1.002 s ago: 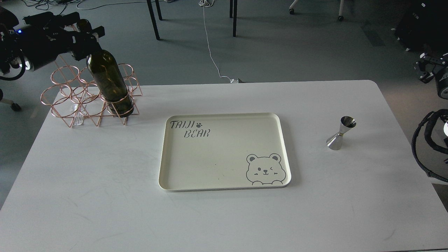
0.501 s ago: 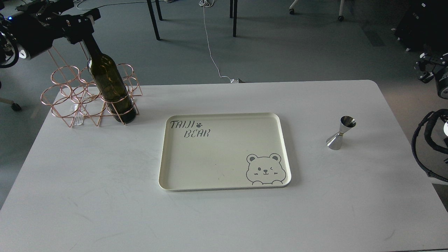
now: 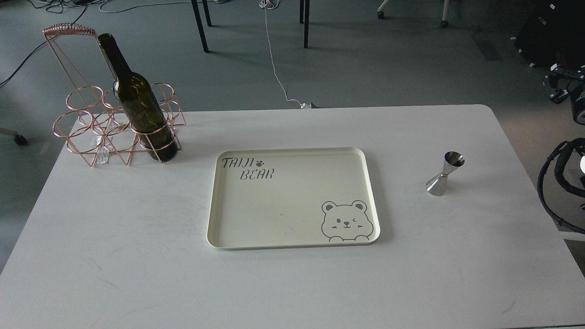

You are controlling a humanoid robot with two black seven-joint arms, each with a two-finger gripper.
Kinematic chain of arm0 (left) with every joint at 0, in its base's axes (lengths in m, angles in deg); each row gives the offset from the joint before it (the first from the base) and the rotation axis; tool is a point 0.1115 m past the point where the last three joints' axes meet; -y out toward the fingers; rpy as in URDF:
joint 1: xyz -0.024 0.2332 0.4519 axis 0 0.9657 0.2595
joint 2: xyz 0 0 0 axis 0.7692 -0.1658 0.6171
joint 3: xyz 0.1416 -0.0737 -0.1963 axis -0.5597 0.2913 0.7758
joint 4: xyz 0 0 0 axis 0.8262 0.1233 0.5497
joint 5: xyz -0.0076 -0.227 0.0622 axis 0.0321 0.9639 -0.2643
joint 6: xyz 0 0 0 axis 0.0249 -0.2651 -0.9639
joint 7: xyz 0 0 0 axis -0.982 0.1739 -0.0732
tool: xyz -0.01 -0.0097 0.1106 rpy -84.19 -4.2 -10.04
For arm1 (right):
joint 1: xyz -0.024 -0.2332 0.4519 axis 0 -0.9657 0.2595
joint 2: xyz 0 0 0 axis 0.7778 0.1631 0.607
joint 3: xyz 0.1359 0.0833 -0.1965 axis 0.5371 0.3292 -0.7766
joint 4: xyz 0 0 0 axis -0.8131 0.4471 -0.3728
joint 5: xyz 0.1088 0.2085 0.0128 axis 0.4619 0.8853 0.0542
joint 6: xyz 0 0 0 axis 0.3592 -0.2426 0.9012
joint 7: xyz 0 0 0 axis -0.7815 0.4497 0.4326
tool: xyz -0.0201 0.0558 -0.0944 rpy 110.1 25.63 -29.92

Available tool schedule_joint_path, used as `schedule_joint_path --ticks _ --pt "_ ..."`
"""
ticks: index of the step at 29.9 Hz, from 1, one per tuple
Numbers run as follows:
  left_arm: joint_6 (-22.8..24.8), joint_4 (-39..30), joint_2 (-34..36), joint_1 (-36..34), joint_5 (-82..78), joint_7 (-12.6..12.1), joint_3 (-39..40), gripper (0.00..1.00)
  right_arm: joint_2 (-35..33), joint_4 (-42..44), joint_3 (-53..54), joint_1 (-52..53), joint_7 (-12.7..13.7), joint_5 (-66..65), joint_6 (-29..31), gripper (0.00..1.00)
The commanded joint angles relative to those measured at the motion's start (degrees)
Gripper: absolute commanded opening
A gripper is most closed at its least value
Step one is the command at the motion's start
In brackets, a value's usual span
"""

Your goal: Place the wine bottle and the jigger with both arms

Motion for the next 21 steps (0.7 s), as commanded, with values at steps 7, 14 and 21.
schedule_joint_path --ticks 7,14,21 --pt "17.8 11.0 -0.9 7.9 29.3 -1.2 -0.1 0.98 0.3 0.0 0.4 -0.8 0.0 0.1 0.0 1.0" --pt "19.8 11.1 -4.2 14.9 37.6 -1.1 0.2 0.98 1.2 0.0 0.8 -1.1 0.0 0.7 0.0 1.0" --pt "25.1 12.0 -8.9 22.0 48.0 -0.3 1.9 0.98 1.8 -0.2 2.8 -3.7 0.0 3.3 0.0 1.0"
